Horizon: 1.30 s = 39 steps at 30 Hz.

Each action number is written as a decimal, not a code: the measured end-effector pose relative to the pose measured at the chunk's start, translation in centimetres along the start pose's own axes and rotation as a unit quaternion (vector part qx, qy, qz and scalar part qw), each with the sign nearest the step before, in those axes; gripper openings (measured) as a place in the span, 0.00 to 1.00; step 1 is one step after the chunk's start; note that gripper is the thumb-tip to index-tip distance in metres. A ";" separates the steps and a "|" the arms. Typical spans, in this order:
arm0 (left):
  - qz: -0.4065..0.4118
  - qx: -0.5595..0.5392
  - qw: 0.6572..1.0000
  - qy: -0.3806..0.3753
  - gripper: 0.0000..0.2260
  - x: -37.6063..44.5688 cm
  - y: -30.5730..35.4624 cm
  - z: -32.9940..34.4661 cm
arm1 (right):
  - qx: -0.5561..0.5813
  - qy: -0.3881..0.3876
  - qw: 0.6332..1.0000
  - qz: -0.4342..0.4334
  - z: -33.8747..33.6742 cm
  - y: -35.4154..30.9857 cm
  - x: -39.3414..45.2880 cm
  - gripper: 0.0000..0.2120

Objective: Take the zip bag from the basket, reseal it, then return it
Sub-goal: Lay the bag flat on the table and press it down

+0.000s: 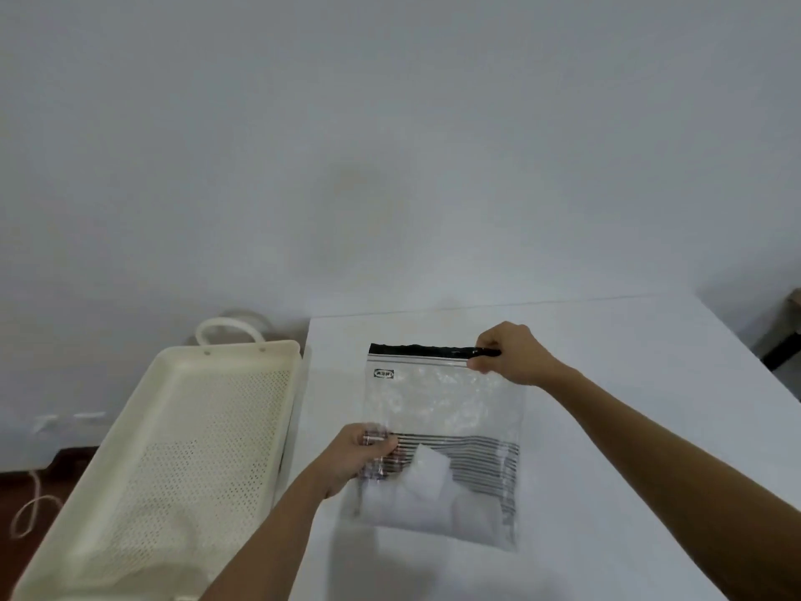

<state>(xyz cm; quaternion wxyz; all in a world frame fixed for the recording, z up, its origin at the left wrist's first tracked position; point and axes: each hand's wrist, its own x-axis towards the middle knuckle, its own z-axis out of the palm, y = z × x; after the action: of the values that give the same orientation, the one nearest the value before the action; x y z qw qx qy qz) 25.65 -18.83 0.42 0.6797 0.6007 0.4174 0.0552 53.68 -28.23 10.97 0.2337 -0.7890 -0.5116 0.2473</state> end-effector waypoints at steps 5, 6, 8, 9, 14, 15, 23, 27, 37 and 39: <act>-0.052 0.012 0.996 0.071 0.11 0.0 -4.6 2.0 | -0.102 0.045 0.990 0.084 7.5 3.1 0.7 0.14; -0.059 0.042 0.991 0.111 0.13 0.0 -5.3 2.6 | -0.113 0.054 0.989 0.085 9.0 3.6 0.3 0.20; -0.066 0.143 0.965 0.208 0.23 -0.1 -6.7 3.8 | -0.097 0.066 0.990 0.080 12.2 4.5 -1.1 0.28; -0.058 0.210 0.943 0.253 0.29 -0.3 -7.5 4.4 | -0.073 0.075 0.991 0.081 13.9 4.9 -2.1 0.30; 0.054 0.444 0.865 0.228 0.33 0.9 -10.6 8.0 | -0.034 0.061 0.986 0.154 22.5 6.5 -8.2 0.34; 0.057 0.470 0.854 0.216 0.32 1.3 -11.0 8.5 | -0.049 0.050 0.985 0.161 23.7 6.7 -8.8 0.35; 0.040 0.524 0.821 0.224 0.30 2.8 -13.8 9.8 | -0.146 0.034 0.976 0.157 26.9 8.3 -8.1 0.34; 0.019 0.530 0.820 0.216 0.30 3.2 -14.2 9.7 | -0.151 0.021 0.976 0.156 27.5 8.9 -7.8 0.31; 0.015 0.520 0.825 0.219 0.28 3.6 -14.4 9.7 | -0.169 0.016 0.972 0.160 27.7 8.8 -7.5 0.30; 0.020 0.519 0.826 0.222 0.28 3.6 -14.2 9.7 | -0.174 0.015 0.971 0.165 27.8 8.9 -7.5 0.30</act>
<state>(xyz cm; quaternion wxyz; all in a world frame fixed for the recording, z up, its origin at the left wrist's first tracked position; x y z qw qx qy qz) 28.08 -28.10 -14.36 0.1559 0.8444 0.5120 -0.0241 39.67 -35.20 -14.81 0.0561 -0.8947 -0.4060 0.1775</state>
